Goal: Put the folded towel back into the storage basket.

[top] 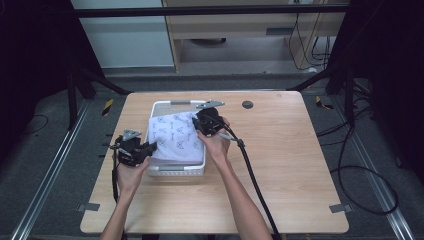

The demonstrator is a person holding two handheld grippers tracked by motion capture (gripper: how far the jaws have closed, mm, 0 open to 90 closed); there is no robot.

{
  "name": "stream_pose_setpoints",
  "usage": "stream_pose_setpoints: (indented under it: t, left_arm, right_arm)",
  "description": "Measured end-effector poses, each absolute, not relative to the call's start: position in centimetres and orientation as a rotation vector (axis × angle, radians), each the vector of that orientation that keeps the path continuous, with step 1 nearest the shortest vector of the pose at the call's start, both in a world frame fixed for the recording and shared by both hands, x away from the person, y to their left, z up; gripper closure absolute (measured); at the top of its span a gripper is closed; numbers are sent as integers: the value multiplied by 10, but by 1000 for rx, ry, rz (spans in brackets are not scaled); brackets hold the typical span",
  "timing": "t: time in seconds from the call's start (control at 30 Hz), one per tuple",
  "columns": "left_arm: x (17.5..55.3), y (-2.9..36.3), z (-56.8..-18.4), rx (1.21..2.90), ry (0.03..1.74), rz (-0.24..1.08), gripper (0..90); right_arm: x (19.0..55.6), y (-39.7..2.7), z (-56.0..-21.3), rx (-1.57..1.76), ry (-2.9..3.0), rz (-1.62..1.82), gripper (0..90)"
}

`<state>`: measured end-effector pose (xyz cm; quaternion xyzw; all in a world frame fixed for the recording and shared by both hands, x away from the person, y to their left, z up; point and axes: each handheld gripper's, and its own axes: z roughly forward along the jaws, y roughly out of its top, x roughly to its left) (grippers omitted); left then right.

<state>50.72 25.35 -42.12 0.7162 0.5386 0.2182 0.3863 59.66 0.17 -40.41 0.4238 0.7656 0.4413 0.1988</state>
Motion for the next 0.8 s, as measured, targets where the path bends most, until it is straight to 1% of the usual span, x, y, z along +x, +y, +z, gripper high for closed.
stream_pose_setpoints:
  t: [0.4,0.5,0.57,0.63,0.7,0.8]
  left_arm:
    - [512,253,-428,1855,1393,554,736]
    - [512,251,-429,1862,1406,610,690]
    - [512,252,-428,1857,1405,619,681]
    - [511,253,-425,1839,1403,627,663]
    - [510,253,-423,1832,1403,635,662]
    - [506,256,-418,1810,1398,650,655]
  right_arm:
    - [598,5,-416,1183,2163,1183,754]
    - [599,6,-417,1172,2169,1161,736]
    - [599,7,-418,1170,2171,1153,728]
    - [600,9,-421,1146,2198,1134,658]
    - [600,10,-422,1135,2202,1116,648]
    - [599,9,-419,1115,2180,1113,603]
